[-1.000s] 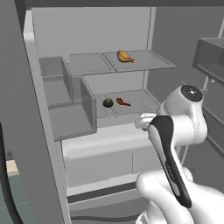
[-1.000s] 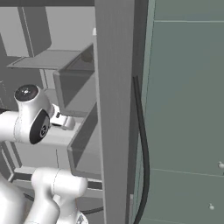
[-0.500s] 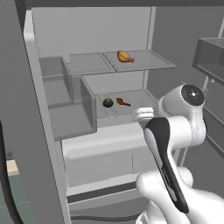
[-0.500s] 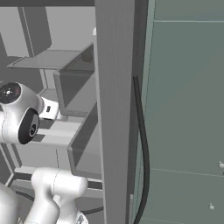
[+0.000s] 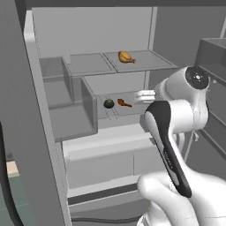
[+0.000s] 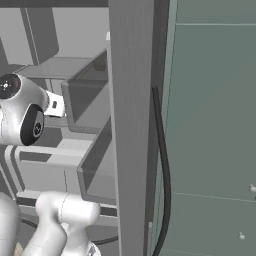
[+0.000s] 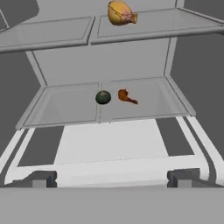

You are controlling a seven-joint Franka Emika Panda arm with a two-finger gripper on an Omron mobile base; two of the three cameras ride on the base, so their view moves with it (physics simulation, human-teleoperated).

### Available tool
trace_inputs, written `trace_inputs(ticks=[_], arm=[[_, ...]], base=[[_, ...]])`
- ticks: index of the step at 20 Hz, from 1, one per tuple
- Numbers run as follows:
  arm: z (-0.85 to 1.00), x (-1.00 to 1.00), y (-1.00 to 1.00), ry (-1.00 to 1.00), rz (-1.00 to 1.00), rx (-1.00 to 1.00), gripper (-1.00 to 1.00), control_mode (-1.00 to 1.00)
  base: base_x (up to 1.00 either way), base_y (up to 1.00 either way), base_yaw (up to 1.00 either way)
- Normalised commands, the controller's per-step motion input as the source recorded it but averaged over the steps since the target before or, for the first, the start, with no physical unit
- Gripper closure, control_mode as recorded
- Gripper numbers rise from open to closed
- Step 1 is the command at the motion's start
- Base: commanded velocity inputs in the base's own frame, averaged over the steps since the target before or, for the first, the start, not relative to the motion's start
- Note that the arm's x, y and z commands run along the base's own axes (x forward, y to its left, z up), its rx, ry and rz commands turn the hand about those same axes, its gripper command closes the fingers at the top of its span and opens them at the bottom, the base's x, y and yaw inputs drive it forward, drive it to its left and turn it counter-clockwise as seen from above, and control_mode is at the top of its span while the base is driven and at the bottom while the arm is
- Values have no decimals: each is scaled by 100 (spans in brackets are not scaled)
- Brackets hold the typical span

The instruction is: Place one squash and one chicken drumstick in each tupperware on the nearby counter, to pack two identical lunches.

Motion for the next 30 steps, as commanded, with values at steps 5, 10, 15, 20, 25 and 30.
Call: trace_inputs(ticks=[5,10,15,20,25,30], arm=[[34,50,0,-6,0,0,-100,-100],[16,57,0,-3,0,0,-100,-100],[19,51,0,0,-1,0,-100,-100],[21,53,0,0,-2,0,-100,-100],[3,57,-3,0,-5,0,-100,-100],[0,50,0,0,-4,0,-100,-100]], base=[[0,0,0],[0,0,0],[0,0,0],[0,0,0],[0,0,0],[0,0,0]])
